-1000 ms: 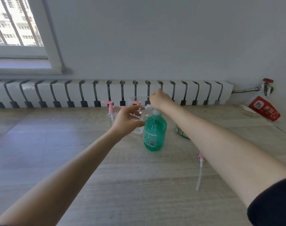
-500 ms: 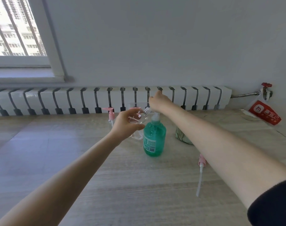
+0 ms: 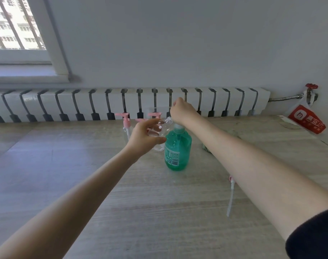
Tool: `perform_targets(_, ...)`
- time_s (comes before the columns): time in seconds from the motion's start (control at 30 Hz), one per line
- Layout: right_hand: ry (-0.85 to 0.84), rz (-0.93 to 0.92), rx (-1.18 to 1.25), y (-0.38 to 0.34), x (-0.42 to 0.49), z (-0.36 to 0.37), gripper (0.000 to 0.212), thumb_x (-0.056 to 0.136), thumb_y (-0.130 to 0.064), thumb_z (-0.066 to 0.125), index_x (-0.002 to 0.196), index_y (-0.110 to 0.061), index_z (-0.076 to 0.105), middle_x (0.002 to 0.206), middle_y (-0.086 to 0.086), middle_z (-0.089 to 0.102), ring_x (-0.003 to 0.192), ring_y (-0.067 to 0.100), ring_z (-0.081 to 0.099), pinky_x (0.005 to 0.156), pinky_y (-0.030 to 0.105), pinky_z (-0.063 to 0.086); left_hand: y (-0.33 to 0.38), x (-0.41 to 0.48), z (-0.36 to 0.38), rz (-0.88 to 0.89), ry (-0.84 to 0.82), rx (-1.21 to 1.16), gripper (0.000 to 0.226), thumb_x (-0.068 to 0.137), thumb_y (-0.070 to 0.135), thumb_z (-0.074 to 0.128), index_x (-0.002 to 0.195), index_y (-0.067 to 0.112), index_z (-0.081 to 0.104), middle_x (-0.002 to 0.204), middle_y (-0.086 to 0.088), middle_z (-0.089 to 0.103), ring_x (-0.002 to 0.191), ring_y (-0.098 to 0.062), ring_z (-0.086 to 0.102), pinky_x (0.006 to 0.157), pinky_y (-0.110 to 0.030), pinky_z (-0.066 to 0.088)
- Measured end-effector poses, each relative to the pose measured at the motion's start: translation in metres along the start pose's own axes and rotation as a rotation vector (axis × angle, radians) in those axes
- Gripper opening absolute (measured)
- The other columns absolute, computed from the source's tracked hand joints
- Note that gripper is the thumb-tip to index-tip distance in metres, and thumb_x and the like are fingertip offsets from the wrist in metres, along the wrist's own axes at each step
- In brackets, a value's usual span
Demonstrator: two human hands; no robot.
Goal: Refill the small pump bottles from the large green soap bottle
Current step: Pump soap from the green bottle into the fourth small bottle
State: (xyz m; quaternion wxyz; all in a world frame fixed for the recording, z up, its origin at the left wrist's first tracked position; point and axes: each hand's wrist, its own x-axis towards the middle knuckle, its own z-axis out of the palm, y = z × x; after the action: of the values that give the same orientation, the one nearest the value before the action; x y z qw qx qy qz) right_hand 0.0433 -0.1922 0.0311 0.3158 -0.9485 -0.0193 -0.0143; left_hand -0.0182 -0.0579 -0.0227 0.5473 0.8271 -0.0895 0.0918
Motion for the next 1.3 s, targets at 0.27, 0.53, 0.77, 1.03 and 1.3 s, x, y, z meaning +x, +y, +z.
perform_targets(0.27,0.003,0.054,0.06,0.002,0.001,-0.002,0.025,0.096,-0.016,0.035,0.071,-0.011,0.041,0.073,0.004,0.042,0.065,0.016,0.043,0.055,0.025,0.033,0.005,-0.002,-0.001,-0.004,-0.01,-0.007,0.054,0.073,0.002,0.077,0.122,0.017,0.06,0.1,-0.001,0.063,0.091,-0.017,0.062,0.075,-0.02,0.053)
perform_targets(0.53,-0.046,0.165,0.745,0.001,-0.014,-0.024,0.044,0.098,-0.044,0.03,0.117,-0.012,0.055,0.111,0.011,0.064,0.103,0.025,0.059,0.079,0.032,0.045,0.014,-0.003,-0.003,0.007,0.003,-0.028,0.057,0.073,0.003,0.077,0.125,0.019,0.058,0.103,-0.003,0.064,0.09,-0.014,0.063,0.069,-0.016,0.052)
perform_targets(0.77,0.072,0.002,0.775,0.025,-0.048,0.007,0.057,0.1,-0.041,0.032,0.128,0.006,0.049,0.127,0.026,0.053,0.11,0.031,0.056,0.092,0.034,0.044,0.015,-0.003,-0.001,-0.004,0.019,-0.027,0.058,0.072,0.002,0.077,0.126,0.016,0.058,0.104,-0.005,0.065,0.091,-0.017,0.064,0.071,-0.019,0.054)
perform_targets(1.03,0.099,-0.019,0.908,0.031,-0.052,0.024,0.051,0.094,-0.052,0.041,0.069,-0.013,0.063,0.068,0.003,0.066,0.07,0.019,0.061,0.083,0.036,0.046,0.017,-0.004,0.0,-0.011,0.026,-0.03,0.057,0.073,0.002,0.077,0.125,0.015,0.059,0.103,-0.004,0.065,0.09,-0.016,0.064,0.071,-0.018,0.053)
perform_targets(1.3,0.258,0.02,0.902,0.026,-0.047,0.038,0.044,0.075,-0.059,0.049,0.083,-0.016,0.055,0.078,0.009,0.063,0.082,0.029,0.064,0.088,0.05,0.05,0.008,-0.004,0.0,-0.024,0.036,-0.021,0.055,0.074,0.004,0.077,0.124,0.015,0.059,0.102,-0.003,0.064,0.09,-0.019,0.065,0.078,-0.025,0.055)
